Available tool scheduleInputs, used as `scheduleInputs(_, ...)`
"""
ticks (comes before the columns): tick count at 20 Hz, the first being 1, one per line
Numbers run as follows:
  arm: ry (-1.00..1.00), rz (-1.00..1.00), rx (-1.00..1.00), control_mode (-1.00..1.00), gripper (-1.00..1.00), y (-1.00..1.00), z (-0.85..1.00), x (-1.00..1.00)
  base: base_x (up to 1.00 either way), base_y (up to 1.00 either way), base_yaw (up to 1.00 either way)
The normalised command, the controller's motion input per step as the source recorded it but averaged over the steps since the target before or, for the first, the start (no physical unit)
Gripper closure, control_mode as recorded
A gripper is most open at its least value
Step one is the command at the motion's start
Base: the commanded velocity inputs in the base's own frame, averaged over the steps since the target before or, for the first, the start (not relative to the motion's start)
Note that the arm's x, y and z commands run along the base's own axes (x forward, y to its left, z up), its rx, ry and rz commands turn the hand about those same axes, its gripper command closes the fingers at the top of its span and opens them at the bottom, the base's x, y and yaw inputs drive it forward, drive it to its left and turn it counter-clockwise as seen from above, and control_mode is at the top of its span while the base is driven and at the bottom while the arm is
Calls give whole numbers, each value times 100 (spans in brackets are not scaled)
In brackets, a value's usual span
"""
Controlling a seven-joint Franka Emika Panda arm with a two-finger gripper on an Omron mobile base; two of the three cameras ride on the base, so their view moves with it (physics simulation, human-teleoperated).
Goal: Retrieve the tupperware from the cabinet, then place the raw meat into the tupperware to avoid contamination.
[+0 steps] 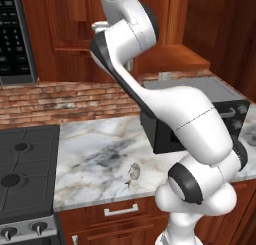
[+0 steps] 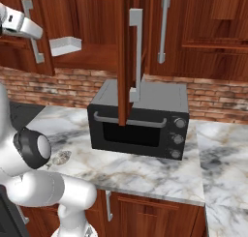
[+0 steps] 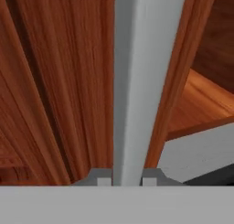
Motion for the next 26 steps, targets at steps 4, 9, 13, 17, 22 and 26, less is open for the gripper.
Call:
scheduleInputs(4,6,-2,0,-100,100,56,-18,-75,0,0,0)
scheduleInputs(9,7,-5,-1,-100,100,70,-25,-63,0,0,0)
scheduleInputs(13,7,-2,0,-100,100,57,-25,-66,0,0,0)
scheduleInputs(17,3,0,-2,-100,100,75,-32,-84,0,0,0)
scheduleInputs(22,4,-2,0,-100,100,84,-32,-71,0,0,0)
scheduleInputs(26,6,-2,0,-100,100,80,-30,-63,0,0,0)
